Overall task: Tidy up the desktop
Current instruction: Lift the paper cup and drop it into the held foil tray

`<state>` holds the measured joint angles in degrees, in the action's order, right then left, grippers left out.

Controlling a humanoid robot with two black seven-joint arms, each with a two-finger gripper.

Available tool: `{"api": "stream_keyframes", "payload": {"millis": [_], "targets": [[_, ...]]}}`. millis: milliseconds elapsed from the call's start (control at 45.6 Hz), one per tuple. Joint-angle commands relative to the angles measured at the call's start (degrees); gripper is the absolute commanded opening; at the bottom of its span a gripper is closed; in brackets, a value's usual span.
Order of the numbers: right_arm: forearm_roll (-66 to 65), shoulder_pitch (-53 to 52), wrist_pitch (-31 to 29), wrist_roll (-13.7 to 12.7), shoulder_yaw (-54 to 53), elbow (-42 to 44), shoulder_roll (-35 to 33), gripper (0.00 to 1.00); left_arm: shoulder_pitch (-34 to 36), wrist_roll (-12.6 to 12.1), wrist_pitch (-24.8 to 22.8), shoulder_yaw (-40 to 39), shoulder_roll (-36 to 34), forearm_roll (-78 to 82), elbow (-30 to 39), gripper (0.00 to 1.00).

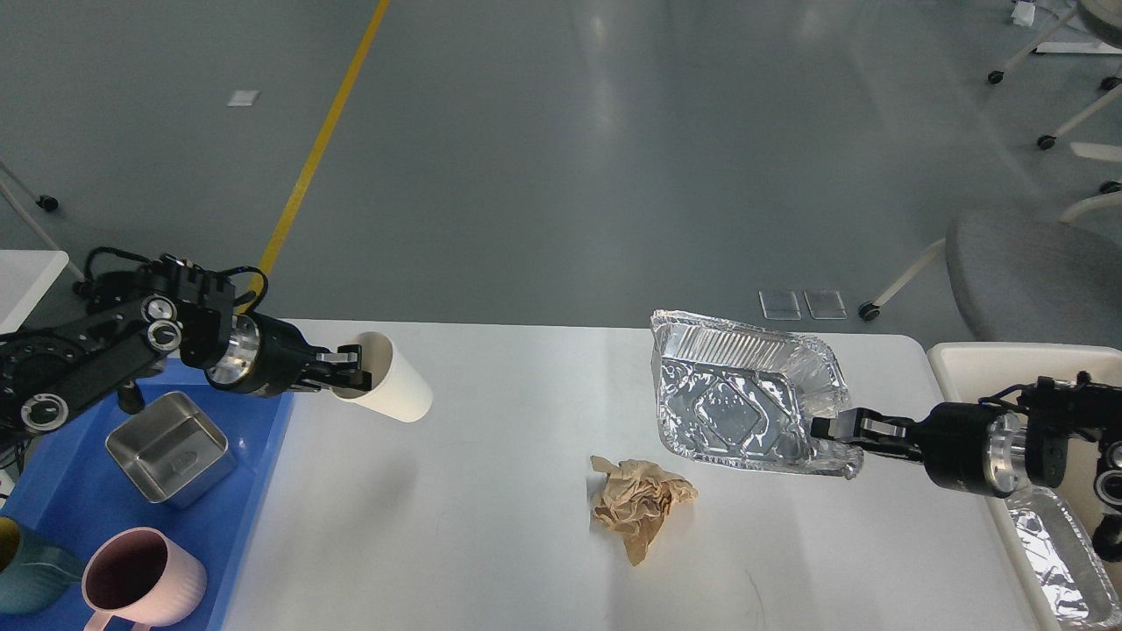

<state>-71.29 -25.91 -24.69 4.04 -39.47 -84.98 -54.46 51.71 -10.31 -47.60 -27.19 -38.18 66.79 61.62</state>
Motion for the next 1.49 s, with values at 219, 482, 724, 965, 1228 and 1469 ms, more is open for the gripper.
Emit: {"api": "stream_keyframes", "payload": {"millis": [219,482,724,965,1228,1469], "targets": [[-0.2,0.4,-0.1,-0.1,0.4,0.0,1.6,0.00,18.1,-2.2,-7.4,-14.1,-7.1,-1.8,0.6,0.00],[-0.7,0.3,-0.3,-0.5,1.2,0.4,2.8,0.00,34.2,-2.7,-7.4,-9.8,8.1,-1.8,-7.1,0.00],[-0.9,-3.3,-0.8,-0.6,5.6,0.7,3.0,0.00,35.0,-3.9,-7.4,-7.0,22.8,-1.4,-9.5,0.00],[-1.4,-8.2,-1.4,-0.6,8.7,3.6,5.0,0.00,33.4,-4.2,-7.4,0.8,30.2,-1.7,-9.6,0.00],[-1.6,-9.1,-2.2,-0.7,8.8,4.7,5.6,0.00,29.9,-4.3,-7.4,1.8,38.0,-0.8,-14.3,0.00],[-1.5,-9.4,-2.4,-0.6,8.7,4.6,5.6,0.00,26.0,-4.3,-7.4,2.3,42.8,0.3,-17.6,0.00]]}}
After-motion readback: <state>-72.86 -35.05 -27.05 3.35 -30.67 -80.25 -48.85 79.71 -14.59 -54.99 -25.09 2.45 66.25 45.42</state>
